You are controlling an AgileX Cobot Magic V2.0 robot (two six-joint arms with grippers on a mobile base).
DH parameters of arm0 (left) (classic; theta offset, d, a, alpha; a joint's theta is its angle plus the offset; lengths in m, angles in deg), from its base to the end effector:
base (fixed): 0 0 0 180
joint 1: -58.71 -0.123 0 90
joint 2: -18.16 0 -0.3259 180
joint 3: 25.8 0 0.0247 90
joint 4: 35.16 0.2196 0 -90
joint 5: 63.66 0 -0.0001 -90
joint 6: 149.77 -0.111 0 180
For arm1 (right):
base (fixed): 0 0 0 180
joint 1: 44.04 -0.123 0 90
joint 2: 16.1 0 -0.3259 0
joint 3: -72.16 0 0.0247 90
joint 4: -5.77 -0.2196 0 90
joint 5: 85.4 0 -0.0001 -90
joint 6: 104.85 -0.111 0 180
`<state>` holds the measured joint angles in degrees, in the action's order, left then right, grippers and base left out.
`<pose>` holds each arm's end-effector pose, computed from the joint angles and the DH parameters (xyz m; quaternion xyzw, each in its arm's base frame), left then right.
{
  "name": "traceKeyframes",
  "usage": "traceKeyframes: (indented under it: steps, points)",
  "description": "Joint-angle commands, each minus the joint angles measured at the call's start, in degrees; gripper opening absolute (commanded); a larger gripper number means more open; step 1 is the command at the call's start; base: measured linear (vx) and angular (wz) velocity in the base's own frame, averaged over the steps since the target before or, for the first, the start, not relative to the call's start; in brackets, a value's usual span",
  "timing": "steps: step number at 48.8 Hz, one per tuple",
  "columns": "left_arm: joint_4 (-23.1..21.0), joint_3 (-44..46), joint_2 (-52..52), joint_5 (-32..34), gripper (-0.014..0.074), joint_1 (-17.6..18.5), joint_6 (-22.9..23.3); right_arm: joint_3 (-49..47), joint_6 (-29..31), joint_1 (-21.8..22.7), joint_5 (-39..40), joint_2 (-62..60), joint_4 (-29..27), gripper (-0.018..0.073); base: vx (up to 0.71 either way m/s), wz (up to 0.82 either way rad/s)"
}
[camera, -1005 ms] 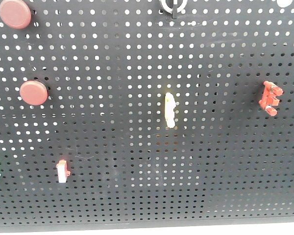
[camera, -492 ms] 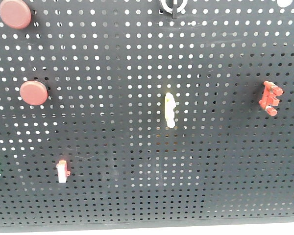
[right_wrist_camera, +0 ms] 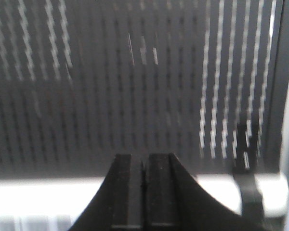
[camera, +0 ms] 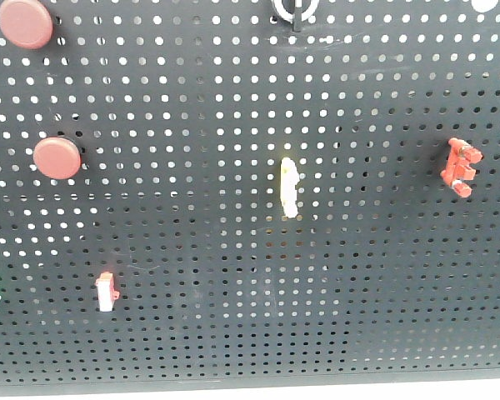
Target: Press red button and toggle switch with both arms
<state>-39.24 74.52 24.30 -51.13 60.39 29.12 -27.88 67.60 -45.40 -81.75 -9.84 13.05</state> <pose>-0.0004 0.0017 0.2303 -0.0124 0.5970 -0.0273 0.8017 0.0036 0.0010 0.2119 -0.0092 0.6599 0.0134 0.7511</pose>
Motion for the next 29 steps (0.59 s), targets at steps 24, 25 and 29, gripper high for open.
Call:
traceKeyframes:
  steps: [24,25,29]
  points:
    - [1.9,45.1,17.5,-8.2,0.0002,0.2,-1.6,-38.8,0.3,0.3,-1.4,19.4,3.2,0.0000,0.00,0.00]
    - [1.8,46.3,18.9,-8.7,0.0002,0.2,-1.6,-39.4,0.3,0.3,-1.4,20.8,3.2,0.0000,0.00,0.00]
    - [1.8,49.1,23.5,-9.8,0.0002,0.2,-1.4,-41.6,0.3,0.3,-1.3,25.1,3.2,0.0000,0.00,0.00]
